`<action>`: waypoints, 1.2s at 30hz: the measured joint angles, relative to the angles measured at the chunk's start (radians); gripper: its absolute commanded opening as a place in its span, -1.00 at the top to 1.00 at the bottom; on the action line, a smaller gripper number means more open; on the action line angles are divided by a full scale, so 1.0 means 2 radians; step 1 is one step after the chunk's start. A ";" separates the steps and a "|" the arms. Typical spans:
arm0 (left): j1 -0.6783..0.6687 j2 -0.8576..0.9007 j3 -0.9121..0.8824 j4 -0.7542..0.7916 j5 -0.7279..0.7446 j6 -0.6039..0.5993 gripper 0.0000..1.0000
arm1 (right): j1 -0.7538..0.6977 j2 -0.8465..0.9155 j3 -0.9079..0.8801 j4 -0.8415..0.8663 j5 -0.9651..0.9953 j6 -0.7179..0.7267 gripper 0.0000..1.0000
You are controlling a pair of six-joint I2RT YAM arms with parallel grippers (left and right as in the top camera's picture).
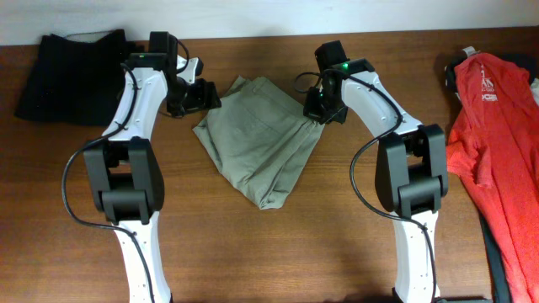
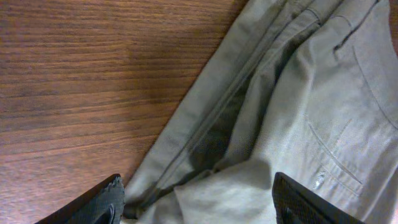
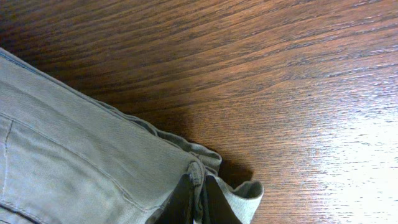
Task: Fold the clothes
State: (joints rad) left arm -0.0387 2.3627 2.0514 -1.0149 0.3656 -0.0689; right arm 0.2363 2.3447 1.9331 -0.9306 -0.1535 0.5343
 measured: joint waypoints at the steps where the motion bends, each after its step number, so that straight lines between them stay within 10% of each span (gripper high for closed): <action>1: 0.001 0.002 0.000 0.003 0.002 0.006 -0.53 | 0.000 0.000 0.000 0.000 0.000 0.000 0.92; 9: 0.002 0.041 -0.001 -0.006 0.058 0.111 -0.52 | 0.000 0.000 0.000 0.000 0.000 0.000 0.92; 13: 0.002 0.041 -0.001 -0.024 0.073 0.153 0.17 | 0.000 0.000 0.000 0.002 0.001 0.000 0.92; 18: 0.002 0.041 -0.001 -0.050 0.079 0.170 0.59 | 0.000 0.000 0.000 0.006 0.002 -0.003 0.92; 29: 0.057 0.041 -0.001 -0.125 0.067 0.173 0.07 | 0.003 0.000 0.000 0.006 0.008 -0.005 0.92; 36: 0.076 0.041 -0.001 -0.153 0.054 0.186 0.06 | 0.003 0.000 0.000 0.006 0.013 -0.006 0.92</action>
State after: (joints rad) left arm 0.1139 2.4451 2.0495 -1.3205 0.4740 0.3035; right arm 0.2420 2.3447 1.9331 -0.9192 -0.1276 0.5232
